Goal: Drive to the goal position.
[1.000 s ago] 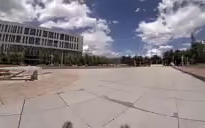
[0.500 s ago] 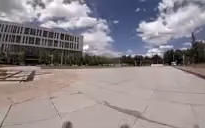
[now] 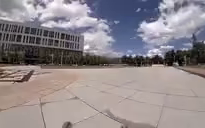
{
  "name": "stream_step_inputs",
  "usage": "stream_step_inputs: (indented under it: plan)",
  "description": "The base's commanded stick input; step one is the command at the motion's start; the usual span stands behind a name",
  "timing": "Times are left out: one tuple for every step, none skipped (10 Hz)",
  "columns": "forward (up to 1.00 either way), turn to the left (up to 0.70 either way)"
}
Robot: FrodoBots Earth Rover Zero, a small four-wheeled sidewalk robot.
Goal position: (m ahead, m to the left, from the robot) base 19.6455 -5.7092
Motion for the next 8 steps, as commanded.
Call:
stream_step_inputs:
  plan:
    - [0.7, 0.35]
    - [0.7, 0.13]
    - [0.7, 0.05]
    - [0.7, 0.0]
    - [0.7, 0.0]
    - [0.7, 0.0]
    - [0.7, 0.0]
    - [0.7, 0.0]
